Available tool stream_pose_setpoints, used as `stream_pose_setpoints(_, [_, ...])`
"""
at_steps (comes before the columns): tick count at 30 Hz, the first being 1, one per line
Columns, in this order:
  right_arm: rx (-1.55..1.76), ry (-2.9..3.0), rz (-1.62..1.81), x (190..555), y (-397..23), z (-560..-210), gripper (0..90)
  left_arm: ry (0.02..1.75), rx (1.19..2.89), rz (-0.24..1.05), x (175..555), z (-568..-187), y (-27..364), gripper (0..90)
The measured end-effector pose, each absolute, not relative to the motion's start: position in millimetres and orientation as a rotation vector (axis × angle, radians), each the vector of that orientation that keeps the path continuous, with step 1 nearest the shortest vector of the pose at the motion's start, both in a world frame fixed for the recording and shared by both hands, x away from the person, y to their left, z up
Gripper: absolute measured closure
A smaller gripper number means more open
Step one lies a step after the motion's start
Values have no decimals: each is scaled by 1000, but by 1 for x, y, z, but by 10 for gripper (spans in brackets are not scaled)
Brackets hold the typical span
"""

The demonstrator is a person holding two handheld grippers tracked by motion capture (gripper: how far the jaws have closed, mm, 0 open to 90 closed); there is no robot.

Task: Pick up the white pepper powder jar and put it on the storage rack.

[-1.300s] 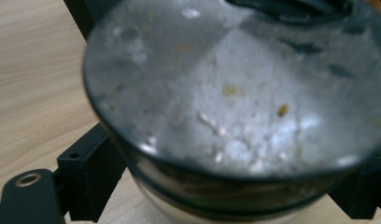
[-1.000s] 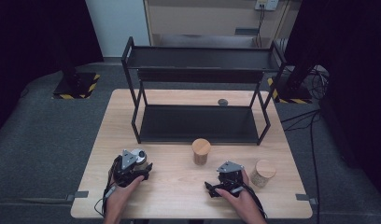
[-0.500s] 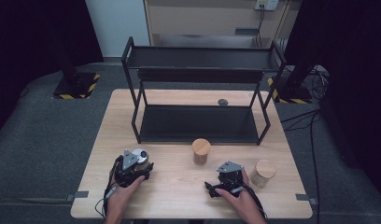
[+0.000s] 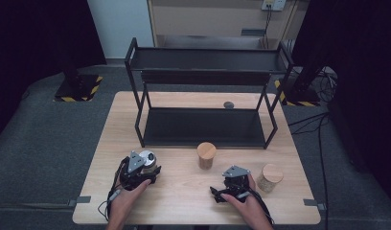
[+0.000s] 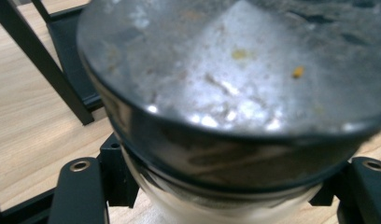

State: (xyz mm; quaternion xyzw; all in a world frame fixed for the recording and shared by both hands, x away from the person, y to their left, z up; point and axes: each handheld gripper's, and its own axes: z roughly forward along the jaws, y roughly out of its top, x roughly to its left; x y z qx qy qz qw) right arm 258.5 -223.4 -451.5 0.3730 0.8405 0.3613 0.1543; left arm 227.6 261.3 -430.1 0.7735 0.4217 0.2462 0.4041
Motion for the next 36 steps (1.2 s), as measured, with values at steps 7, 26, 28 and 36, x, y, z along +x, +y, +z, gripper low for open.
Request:
stream_pose_setpoints(7, [1069,2409,1036,258,-223,-452,4,1037,1966,610,233,-429,261,287])
stream_pose_setpoints(26, [1070,2409,1035,258,-223,-451,4,969,1983,575,251,-430,252,287])
stream_pose_setpoints(28, [1069,2409,1035,258,-223,-451,4,964,1984,570,253,-430,251,287])
stream_pose_setpoints(36, [1068,2409,1035,258,-223,-452,4,943,1996,560,259,-430,248,287])
